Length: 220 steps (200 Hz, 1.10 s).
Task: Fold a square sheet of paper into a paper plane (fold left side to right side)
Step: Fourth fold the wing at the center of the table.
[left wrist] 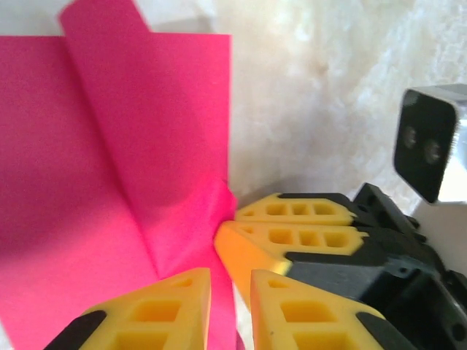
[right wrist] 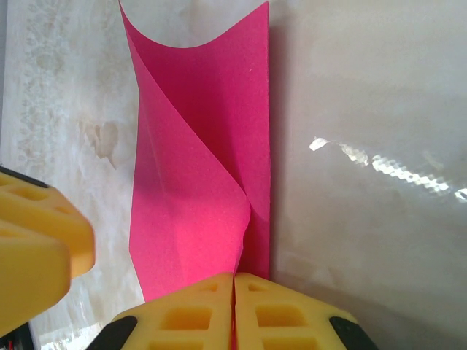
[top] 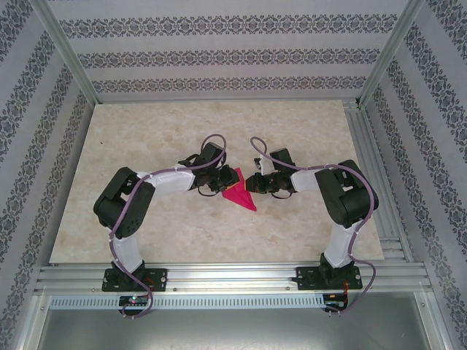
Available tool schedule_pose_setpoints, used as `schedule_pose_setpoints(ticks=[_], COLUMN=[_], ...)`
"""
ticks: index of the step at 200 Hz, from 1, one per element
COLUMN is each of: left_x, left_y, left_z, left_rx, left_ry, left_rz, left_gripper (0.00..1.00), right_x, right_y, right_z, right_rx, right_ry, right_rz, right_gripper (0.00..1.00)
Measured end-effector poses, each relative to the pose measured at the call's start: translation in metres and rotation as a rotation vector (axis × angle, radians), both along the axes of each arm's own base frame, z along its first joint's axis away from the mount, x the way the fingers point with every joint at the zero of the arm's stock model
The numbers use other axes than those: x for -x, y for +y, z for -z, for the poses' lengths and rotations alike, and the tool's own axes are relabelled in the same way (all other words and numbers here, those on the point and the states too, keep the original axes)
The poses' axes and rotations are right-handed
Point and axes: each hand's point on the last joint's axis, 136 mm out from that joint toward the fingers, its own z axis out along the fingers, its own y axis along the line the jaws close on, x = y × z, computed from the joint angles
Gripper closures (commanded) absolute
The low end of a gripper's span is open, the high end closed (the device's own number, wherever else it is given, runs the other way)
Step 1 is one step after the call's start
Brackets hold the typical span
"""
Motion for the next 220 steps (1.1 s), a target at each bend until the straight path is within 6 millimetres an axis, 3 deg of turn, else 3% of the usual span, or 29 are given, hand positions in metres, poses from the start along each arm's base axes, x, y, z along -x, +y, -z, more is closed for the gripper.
schedule_pose_setpoints(ticks=[31,83,220], left_x=[-0.003,-0.001,0.005], left_y=[-0.007,-0.006,0.008], left_z=[0.003,0.031,0.027], left_rx=[0.010,-0.025,-0.077], left_ry=[0.010,0.059,0.065], left_rz=[0.014,0.013,-0.011], left_gripper=[0.78,0.78,0.68], right_x=[0.000,0.000,0.000], right_y=[0.000,0.000,0.000], right_z=[0.000,0.000,0.000], right_rx=[0.000,0.000,0.000], right_ry=[0.000,0.000,0.001], right_rz=[0.000,0.000,0.000], right_gripper=[0.91,0.90,0.90])
